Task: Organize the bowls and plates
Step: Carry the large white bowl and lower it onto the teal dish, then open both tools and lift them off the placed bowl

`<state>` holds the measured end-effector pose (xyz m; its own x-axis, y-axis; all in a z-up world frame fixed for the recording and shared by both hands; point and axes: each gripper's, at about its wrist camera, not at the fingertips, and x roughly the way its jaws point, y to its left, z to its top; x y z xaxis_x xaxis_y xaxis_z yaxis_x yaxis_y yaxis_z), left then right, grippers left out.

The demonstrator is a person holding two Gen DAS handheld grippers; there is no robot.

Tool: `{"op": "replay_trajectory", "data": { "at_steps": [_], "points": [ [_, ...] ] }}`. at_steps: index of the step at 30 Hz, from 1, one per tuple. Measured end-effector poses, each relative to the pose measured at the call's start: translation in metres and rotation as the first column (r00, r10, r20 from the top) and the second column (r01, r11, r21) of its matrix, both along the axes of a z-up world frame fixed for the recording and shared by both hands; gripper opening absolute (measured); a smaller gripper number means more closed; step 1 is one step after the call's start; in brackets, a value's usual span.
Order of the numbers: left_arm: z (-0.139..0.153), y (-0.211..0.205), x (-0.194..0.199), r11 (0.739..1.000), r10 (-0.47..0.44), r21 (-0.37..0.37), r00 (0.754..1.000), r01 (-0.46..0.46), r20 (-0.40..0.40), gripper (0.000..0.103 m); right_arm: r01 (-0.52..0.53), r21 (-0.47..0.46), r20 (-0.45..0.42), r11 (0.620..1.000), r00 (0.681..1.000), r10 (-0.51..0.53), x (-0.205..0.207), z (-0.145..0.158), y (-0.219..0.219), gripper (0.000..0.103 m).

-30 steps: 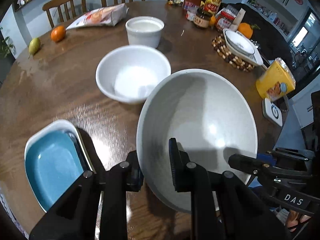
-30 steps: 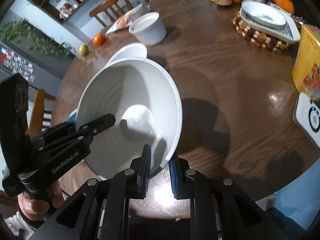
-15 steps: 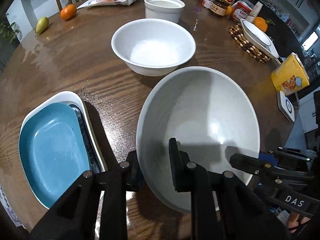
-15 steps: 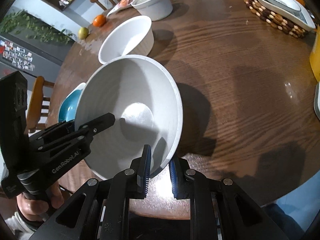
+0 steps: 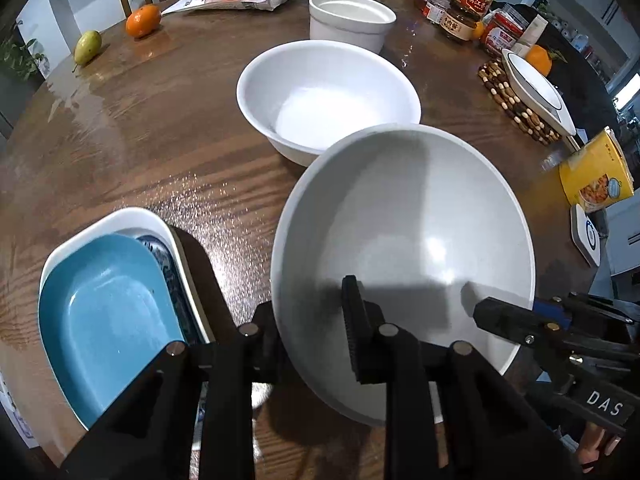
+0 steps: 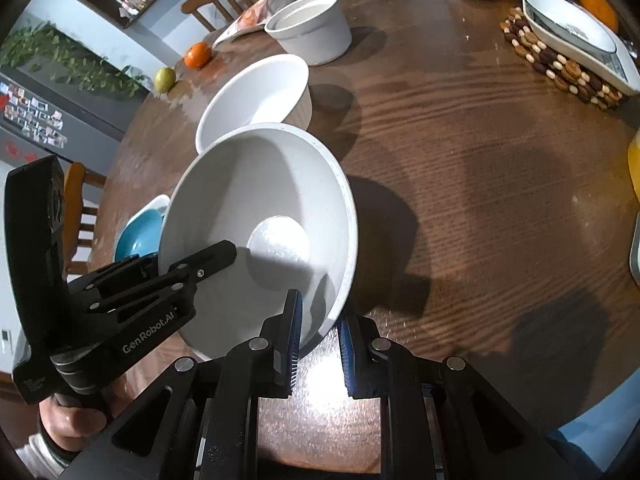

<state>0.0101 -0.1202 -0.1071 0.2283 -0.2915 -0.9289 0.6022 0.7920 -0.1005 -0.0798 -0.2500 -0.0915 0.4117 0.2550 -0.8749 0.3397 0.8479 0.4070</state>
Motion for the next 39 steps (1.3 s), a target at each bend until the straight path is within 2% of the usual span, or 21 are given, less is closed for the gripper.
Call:
{"op": "replay_trajectory", "data": {
  "at_steps": [16,28,30,33,35,37,39],
  "points": [
    [-0.002,-0.009,0.005,1.0,-0.007,-0.019,0.999,0.006,-0.039,0.024,0.047,-0.054,0.016,0.997,0.999,-0.047,-0.002,0.007,-0.006,0.019],
    [0.012,-0.001,0.006,0.999,0.009,-0.039,1.0,-0.009,0.001,0.052,0.068,-0.088,0.029,0.994,0.997,-0.066,-0.011,0.019,-0.009,0.019],
    [0.016,0.003,0.006,0.999,0.015,-0.047,1.0,-0.014,0.009,0.059,0.073,-0.097,0.035,0.993,0.997,-0.07,-0.012,0.023,-0.01,0.021],
    [0.021,0.006,0.007,0.998,0.024,-0.055,0.999,-0.023,0.021,0.066,0.086,-0.115,0.047,0.99,0.996,-0.081,-0.015,0.029,-0.012,0.03],
    [0.025,0.009,0.008,0.998,0.03,-0.058,0.999,-0.028,0.031,0.069,0.096,-0.126,0.058,0.987,0.994,-0.09,-0.017,0.034,-0.014,0.042],
    [0.027,0.012,0.009,0.997,0.04,-0.064,0.999,-0.038,0.031,0.075,0.108,-0.135,0.066,0.985,0.993,-0.1,-0.018,0.036,-0.015,0.049],
    [0.031,0.015,0.01,0.996,0.05,-0.073,0.998,-0.047,0.036,0.078,0.117,-0.137,0.076,0.984,0.991,-0.107,-0.019,0.04,-0.017,0.051]
  ]
}}
